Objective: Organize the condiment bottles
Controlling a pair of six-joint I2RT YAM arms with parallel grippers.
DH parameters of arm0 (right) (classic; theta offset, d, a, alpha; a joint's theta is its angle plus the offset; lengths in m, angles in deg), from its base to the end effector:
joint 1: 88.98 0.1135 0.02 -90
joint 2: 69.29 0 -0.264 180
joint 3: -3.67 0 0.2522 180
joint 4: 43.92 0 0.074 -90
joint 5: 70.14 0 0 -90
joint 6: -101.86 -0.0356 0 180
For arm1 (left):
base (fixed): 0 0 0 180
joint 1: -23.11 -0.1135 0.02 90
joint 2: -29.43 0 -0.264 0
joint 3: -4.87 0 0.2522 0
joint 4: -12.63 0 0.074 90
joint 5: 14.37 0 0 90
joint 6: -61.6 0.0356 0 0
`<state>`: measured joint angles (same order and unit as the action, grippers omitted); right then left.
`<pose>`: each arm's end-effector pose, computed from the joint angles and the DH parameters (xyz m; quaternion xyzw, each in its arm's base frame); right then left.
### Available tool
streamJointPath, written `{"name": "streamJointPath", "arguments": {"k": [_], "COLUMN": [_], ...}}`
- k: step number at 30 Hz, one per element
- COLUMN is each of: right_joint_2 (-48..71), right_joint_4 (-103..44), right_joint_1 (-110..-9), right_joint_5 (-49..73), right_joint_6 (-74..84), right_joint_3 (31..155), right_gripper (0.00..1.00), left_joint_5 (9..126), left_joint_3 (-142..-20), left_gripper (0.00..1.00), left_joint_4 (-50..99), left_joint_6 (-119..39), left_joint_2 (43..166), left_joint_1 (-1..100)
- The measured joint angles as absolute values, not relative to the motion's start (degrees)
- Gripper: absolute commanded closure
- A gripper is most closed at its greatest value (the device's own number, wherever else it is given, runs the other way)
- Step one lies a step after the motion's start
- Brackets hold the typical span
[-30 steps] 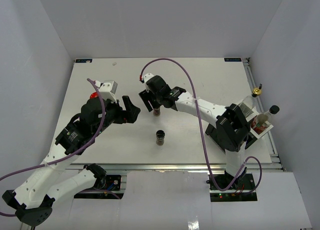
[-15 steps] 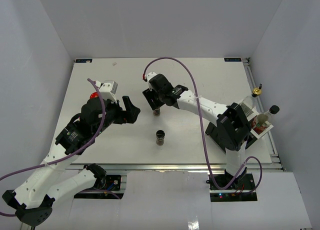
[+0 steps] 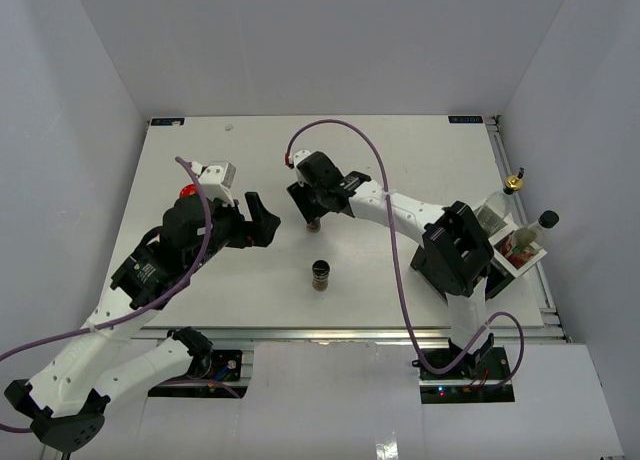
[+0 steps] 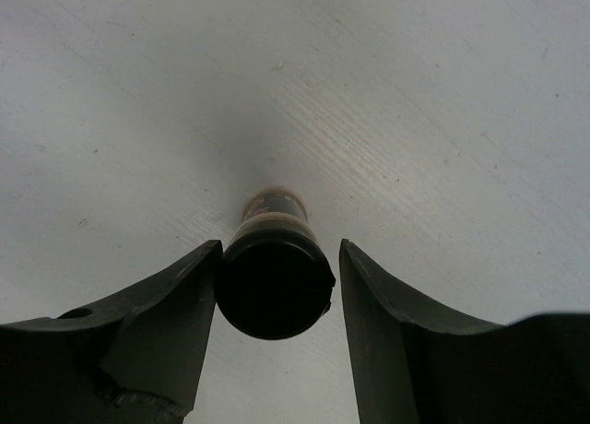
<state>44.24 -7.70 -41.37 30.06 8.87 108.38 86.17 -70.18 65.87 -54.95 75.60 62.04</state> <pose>0.3092 0.3293 0.2397 -0.3179 0.8644 0.0885 0.3794 0.1265 -0.0938 0.3808 0.0407 0.8373 -0.2270 0.4957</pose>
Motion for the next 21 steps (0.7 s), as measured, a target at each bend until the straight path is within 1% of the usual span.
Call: {"name": "streamJointPath", "arguments": {"k": [3, 5, 6, 12, 15, 18, 21], "right_joint_2": [44.75, 44.77, 44.77, 43.51, 39.06, 29.36, 16.56], "right_joint_4": [-7.68, -7.58, -7.53, -4.78, -0.72, 3.13, 6.43], "right_joint_1": [-41.37, -41.37, -41.37, -41.42, -42.12, -43.90, -46.72], "right_joint_5": [29.74, 29.76, 29.86, 32.74, 35.71, 38.87, 41.30], "right_joint_6": [8.71, 8.67, 8.89, 8.93, 9.07, 9.06, 8.84], "right_joint_3": [108.58, 108.69, 108.72, 108.72, 108.43, 106.85, 105.39], "right_gripper": [0.69, 0.89, 0.92, 0.92, 0.92, 0.92, 0.92], "left_joint_5": [86.17, 86.17, 86.17, 86.17, 86.17, 86.15, 86.02], "left_joint_3": [-70.18, -70.18, -70.18, -70.20, -70.23, -70.28, -70.41], "left_gripper": [0.02, 0.02, 0.02, 0.02, 0.02, 0.02, 0.02], "left_joint_4": [65.89, 65.89, 65.91, 66.42, 66.50, 66.55, 66.59], "left_joint_6": [-54.88, -54.80, -54.77, -54.77, -54.77, -54.79, -54.83], "left_joint_2": [75.91, 76.19, 76.30, 76.60, 76.62, 76.68, 76.80], "left_joint_1": [62.04, 62.04, 62.04, 62.04, 62.04, 62.04, 62.04]}}
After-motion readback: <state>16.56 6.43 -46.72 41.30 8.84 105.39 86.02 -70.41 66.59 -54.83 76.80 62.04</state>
